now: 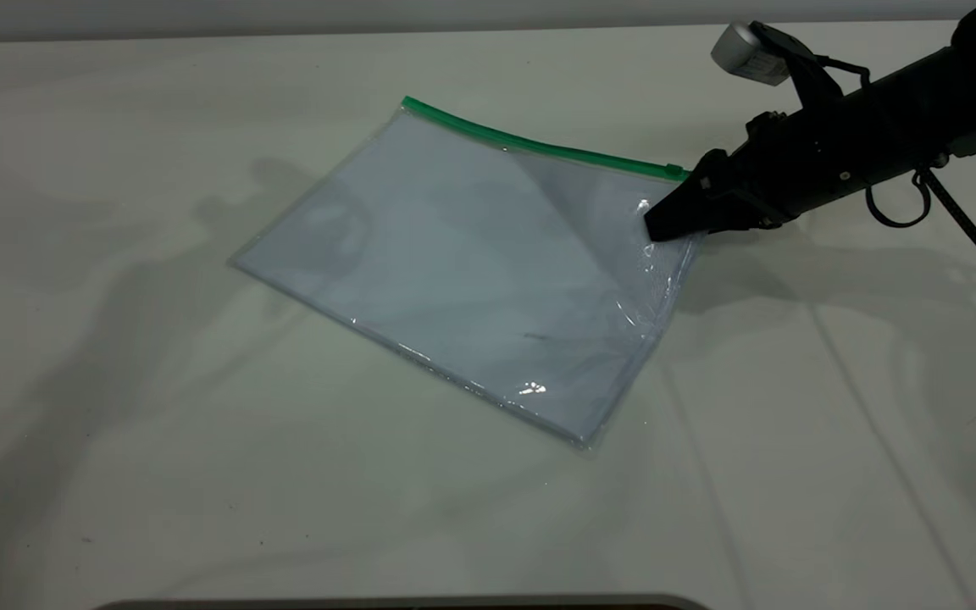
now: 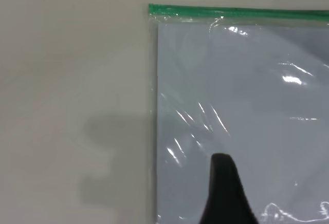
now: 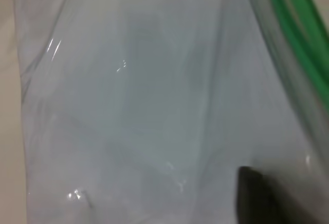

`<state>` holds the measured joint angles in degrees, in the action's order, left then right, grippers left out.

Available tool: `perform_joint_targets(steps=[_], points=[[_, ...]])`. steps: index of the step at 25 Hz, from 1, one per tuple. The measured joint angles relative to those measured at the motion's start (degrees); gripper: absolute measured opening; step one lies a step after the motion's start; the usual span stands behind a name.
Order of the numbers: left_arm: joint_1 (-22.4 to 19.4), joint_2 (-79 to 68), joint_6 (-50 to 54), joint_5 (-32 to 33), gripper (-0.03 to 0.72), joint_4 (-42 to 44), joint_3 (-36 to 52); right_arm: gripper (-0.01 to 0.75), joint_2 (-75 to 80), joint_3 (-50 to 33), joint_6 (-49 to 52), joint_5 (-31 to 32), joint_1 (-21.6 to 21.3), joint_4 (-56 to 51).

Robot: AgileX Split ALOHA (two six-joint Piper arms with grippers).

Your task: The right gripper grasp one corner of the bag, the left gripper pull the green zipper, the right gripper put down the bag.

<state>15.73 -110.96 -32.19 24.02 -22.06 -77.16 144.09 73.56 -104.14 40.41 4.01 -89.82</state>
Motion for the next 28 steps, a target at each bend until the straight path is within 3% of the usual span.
perform_joint_targets(steps=[2, 4, 14, 22, 28], points=[[0.00, -0.06, -3.21, -0.37, 0.557, 0.00, 0.00, 0.109, 0.00, 0.00, -0.02, 0.45, 0.00, 0.10], [0.16, -0.28, -7.22, -0.72, 0.557, 0.00, 0.00, 0.036, -0.23, 0.06, -0.14, 0.83, 0.00, 1.11], [5.79, -6.70, -19.89, -0.90, 0.557, -0.29, -4.94, 0.033, -4.77, 3.22, 2.54, 0.02, 0.00, 16.40], [11.69, -16.91, -25.58, 9.26, 0.557, -0.42, -18.99, 0.033, -6.18, 3.22, 3.71, 0.44, 0.00, 19.36], [13.64, -24.44, -30.47, 15.21, 0.557, -2.95, -28.56, 0.033, -6.24, 3.22, 4.07, 0.90, 0.20, 20.82]])
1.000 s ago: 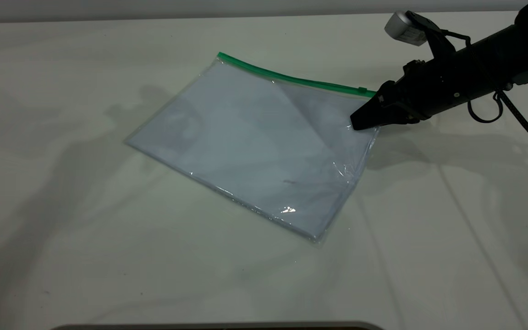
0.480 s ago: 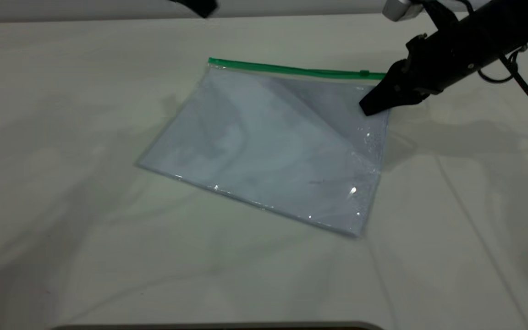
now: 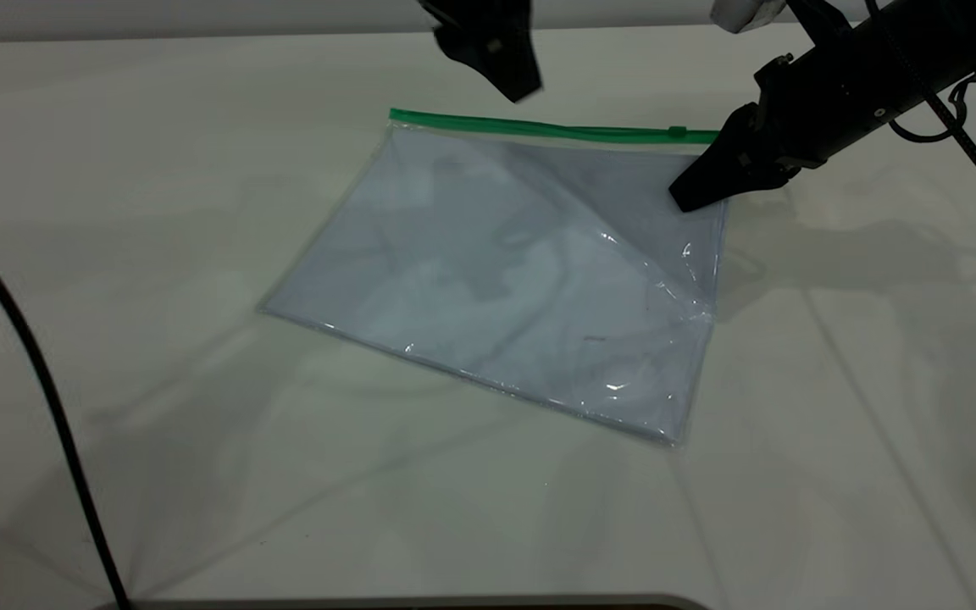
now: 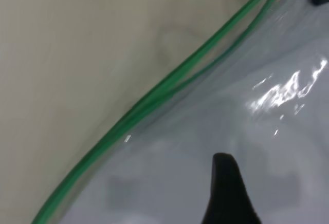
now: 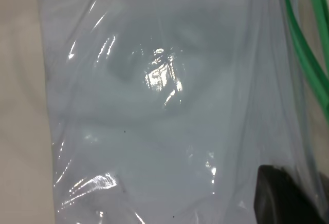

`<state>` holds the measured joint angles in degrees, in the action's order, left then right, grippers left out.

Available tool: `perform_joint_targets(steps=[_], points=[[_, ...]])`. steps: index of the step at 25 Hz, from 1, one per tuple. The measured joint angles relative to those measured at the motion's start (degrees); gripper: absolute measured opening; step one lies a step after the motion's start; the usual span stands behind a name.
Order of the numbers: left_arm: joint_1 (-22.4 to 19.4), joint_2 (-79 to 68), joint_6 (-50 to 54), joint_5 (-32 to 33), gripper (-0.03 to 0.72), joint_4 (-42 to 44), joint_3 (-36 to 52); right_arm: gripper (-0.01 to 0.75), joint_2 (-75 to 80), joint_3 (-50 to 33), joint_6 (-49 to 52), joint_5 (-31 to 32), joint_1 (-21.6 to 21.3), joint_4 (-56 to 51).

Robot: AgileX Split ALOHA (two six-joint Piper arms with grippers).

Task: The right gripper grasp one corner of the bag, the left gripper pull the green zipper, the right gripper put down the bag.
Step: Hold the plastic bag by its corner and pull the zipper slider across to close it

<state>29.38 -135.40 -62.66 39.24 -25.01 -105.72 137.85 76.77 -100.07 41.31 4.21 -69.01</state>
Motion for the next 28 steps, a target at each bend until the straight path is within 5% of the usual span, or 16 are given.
perform_joint_targets(steps=[14, 28], points=[[0.35, -7.95, -22.95, 3.27, 0.557, -10.39, -5.90, 0.033, 0.00, 2.41, -2.13, -2.22, 6.81, 1.74], [0.35, -8.84, -31.57, 3.27, 0.557, -16.71, -6.01, 0.033, 0.00, 2.85, -2.19, 1.86, 7.13, 1.98]])
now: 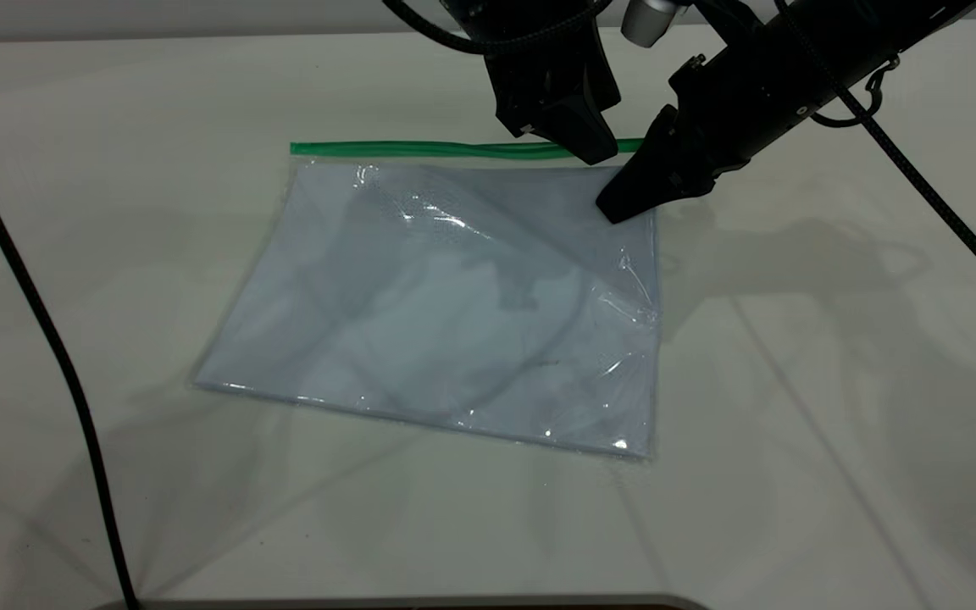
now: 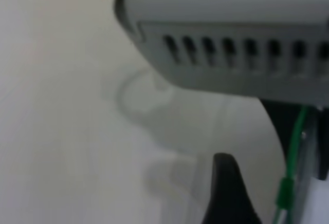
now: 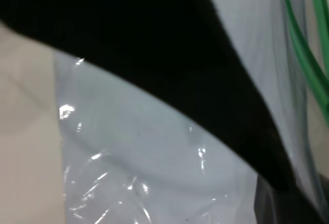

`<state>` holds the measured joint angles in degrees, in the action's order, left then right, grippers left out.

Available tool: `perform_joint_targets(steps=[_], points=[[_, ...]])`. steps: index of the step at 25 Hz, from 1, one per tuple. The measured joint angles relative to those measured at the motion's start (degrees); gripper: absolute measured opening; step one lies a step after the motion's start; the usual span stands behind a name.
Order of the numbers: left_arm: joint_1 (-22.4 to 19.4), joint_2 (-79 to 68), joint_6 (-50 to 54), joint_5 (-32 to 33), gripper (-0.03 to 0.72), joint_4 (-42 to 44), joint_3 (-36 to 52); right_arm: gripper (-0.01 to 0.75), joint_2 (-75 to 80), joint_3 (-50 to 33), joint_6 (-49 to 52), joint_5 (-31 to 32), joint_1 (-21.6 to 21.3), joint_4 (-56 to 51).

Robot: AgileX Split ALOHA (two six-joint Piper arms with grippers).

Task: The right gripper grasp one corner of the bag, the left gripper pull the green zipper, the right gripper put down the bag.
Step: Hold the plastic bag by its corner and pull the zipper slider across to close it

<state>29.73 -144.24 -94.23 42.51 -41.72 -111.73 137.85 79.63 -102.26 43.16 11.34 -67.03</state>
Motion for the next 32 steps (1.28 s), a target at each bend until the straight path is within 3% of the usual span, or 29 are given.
perform_joint_targets(steps=[10, 14, 23, 26, 32], points=[[0.00, -2.13, -0.39, -0.11, 0.532, -3.27, -0.22, 0.033, 0.06, 0.00, 0.00, 0.44, 0.05, 0.44], [0.00, -2.13, -0.39, 0.00, 0.436, -3.47, -0.22, 0.033, 0.06, 0.00, 0.00, 0.44, 0.05, 0.44], [0.00, -2.17, -0.39, 0.32, 0.109, -3.48, -0.22, 0.033, 0.06, 0.00, 0.31, -0.21, 0.05, 0.38], [0.00, -2.17, -0.39, 0.21, 0.068, -3.22, -0.22, 0.033, 0.06, 0.00, 0.67, -0.30, 0.05, 0.38], [-0.95, -2.17, -0.24, 0.42, 0.066, -3.06, -0.24, 0.033, 0.06, 0.00, 1.58, -0.02, -0.71, -0.68]])
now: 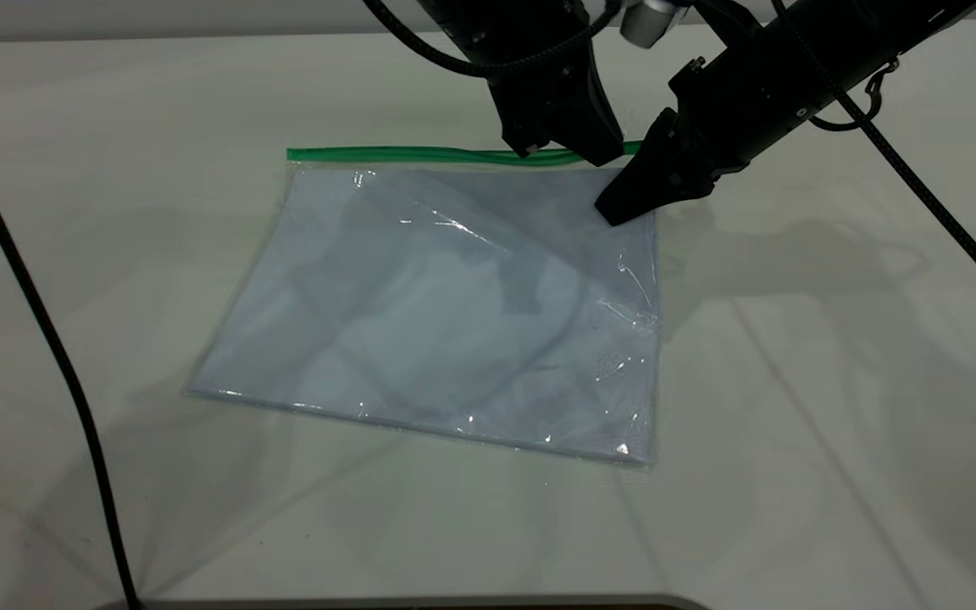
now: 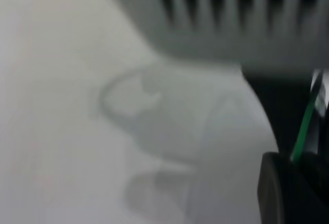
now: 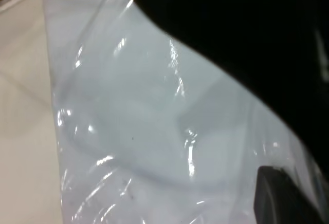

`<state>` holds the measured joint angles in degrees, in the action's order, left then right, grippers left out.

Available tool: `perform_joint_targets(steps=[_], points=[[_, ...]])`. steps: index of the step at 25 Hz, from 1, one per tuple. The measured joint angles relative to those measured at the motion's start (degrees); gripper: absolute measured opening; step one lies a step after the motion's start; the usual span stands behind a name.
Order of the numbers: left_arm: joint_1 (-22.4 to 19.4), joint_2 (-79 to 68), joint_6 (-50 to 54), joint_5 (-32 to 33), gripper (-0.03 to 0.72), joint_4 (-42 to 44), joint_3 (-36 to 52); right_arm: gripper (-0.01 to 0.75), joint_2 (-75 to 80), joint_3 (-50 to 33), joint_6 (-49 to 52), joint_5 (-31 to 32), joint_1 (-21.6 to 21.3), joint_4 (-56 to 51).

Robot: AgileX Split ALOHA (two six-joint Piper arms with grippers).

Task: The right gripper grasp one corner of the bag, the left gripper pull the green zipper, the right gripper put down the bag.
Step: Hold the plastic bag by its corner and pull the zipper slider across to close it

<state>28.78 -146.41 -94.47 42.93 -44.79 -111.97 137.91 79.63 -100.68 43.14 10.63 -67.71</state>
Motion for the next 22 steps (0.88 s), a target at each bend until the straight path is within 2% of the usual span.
perform_joint_targets(steps=[9, 22], points=[[-1.98, -0.02, 0.00, 0.84, 0.066, 0.35, -0.05, 0.033, -0.24, 0.00, 0.59, 3.06, -4.28, -1.78], [-6.45, -0.02, 6.98, 2.69, 0.067, 9.92, -0.05, 0.033, -0.35, 0.00, 1.31, 4.24, -9.11, -1.78]])
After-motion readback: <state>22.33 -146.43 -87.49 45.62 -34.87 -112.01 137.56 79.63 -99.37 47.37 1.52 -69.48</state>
